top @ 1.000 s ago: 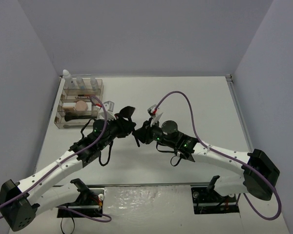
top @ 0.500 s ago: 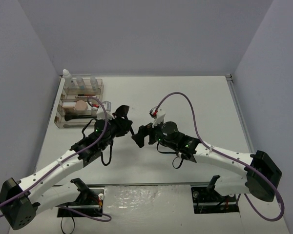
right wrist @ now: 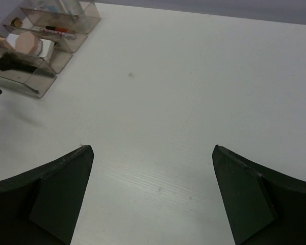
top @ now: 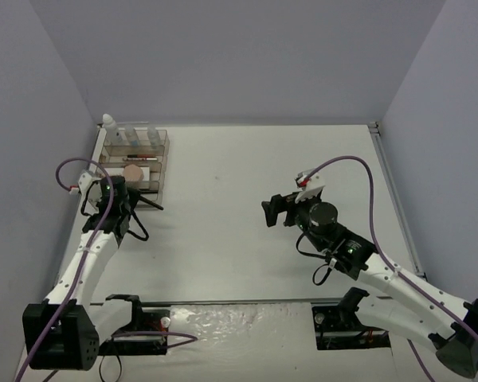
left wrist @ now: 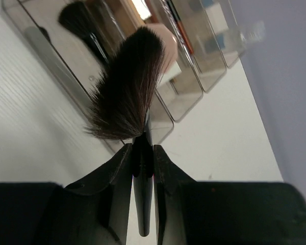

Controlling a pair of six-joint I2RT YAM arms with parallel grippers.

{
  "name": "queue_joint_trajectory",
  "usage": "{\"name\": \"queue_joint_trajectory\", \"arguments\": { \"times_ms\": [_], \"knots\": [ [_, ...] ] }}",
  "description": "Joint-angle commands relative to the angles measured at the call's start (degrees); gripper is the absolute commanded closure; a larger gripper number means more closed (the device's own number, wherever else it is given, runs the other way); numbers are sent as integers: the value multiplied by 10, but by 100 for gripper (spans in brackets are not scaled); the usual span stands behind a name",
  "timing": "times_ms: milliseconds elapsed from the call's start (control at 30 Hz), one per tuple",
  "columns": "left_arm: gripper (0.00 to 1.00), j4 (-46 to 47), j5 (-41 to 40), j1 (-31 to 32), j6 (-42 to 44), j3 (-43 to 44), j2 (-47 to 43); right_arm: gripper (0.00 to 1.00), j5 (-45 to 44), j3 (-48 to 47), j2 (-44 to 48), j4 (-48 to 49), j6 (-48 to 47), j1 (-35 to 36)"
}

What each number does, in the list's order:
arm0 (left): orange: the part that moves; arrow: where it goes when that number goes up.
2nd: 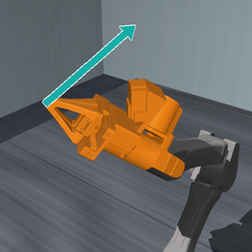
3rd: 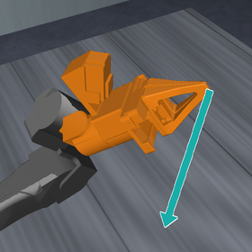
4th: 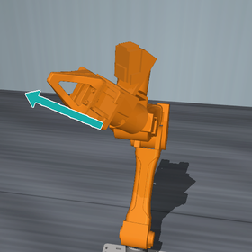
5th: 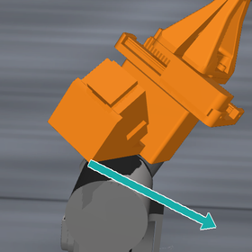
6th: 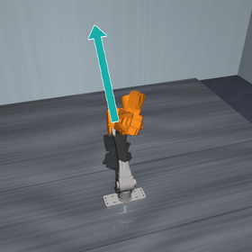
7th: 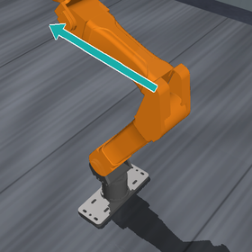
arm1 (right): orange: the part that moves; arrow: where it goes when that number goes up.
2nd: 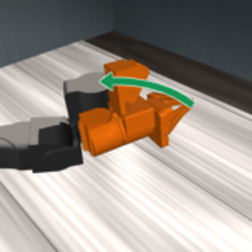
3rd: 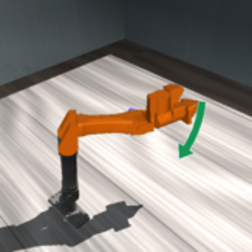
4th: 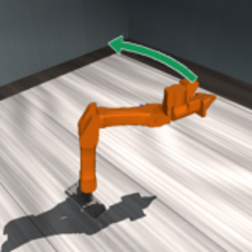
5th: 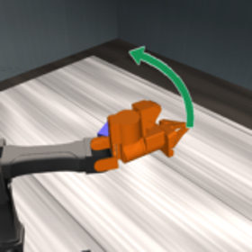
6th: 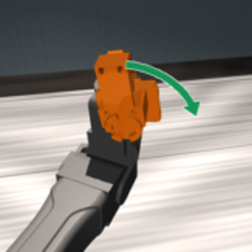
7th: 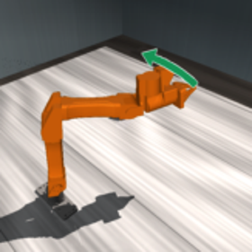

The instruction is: Organize the makeup

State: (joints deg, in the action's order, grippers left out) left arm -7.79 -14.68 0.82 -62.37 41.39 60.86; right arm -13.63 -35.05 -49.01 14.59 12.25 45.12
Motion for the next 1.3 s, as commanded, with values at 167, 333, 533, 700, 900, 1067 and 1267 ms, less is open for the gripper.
{"name": "queue_joint_trajectory", "arguments": {
  "times_ms": [167, 333, 533, 700, 900, 1067, 1267],
  "knots": [
    [100, 42, 93, -137, -120, 128, 190, 0, -35, 20, 16, 0, -27, -11],
    [95, 26, 98, -152, -142, 170, 247, 0, -32, 19, 7, -3, -27, -11],
    [64, 0, 110, -156, -188, 163, 269, 0, -40, 17, 7, -2, -30, -13],
    [42, 2, 100, -159, -192, 155, 254, 0, -36, 15, 10, -4, -29, -12],
    [25, -13, 120, -161, -101, 196, 198, 0, -60, -10, 32, -40, -13, -13],
    [5, -102, 116, -160, 163, 266, 73, 0, -129, -51, 87, -90, -8, -13],
    [3, -182, 123, -135, 409, 230, -118, 0, -180, -110, 124, -179, -6, -12]
  ]
}}
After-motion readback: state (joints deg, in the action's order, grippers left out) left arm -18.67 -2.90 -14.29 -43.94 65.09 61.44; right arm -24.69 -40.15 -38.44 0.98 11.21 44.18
